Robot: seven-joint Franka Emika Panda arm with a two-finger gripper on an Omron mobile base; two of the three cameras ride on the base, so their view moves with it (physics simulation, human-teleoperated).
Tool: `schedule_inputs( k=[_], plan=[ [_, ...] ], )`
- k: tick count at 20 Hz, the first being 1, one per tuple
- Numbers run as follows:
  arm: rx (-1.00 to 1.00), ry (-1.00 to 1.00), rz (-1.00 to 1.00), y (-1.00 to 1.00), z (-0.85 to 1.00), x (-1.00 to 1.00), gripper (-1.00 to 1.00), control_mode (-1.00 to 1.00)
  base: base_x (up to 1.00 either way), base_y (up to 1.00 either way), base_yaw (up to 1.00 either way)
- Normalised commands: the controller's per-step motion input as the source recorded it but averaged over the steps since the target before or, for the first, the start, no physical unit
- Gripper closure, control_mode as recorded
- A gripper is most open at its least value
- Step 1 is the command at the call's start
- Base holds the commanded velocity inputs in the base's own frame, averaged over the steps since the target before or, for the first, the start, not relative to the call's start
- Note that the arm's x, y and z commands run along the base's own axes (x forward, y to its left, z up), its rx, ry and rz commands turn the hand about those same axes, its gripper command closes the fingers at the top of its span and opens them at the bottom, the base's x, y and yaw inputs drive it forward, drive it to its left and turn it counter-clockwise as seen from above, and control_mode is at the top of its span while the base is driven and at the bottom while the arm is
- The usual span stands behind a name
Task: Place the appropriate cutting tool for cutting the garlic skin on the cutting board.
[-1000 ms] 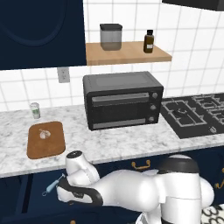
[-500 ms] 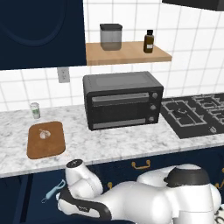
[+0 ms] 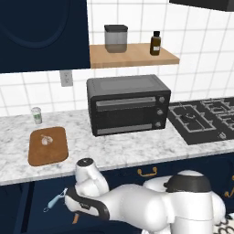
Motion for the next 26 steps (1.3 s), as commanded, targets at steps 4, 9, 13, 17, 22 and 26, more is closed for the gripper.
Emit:
schedule_inputs(
  k=[4,9,13,17,22,26],
  plan=[
    [0.00,0.03,0.00,0.05,-0.02,0.53,-1.00,-1.00,0.00,0.00,0.00],
    [0.00,0.05,0.00,0.06,-0.07,0.01,-1.00,-1.00,0.00,0.00,0.00],
    [0.00,0.05,0.00,0.03,-0.17,-0.11,-1.00,-1.00,0.00,0.00,0.00],
    [0.00,0.03,0.00,0.11,-0.33,-0.14,-1.00,-1.00,0.00,0.00,0.00],
    [0.00,0.02,0.00,0.21,-0.50,-0.06,-1.00,-1.00,0.00,0.00,0.00],
    [0.00,0.06,0.00,0.12,-0.36,0.00,-1.00,-1.00,0.00,0.00,0.00]
  ],
)
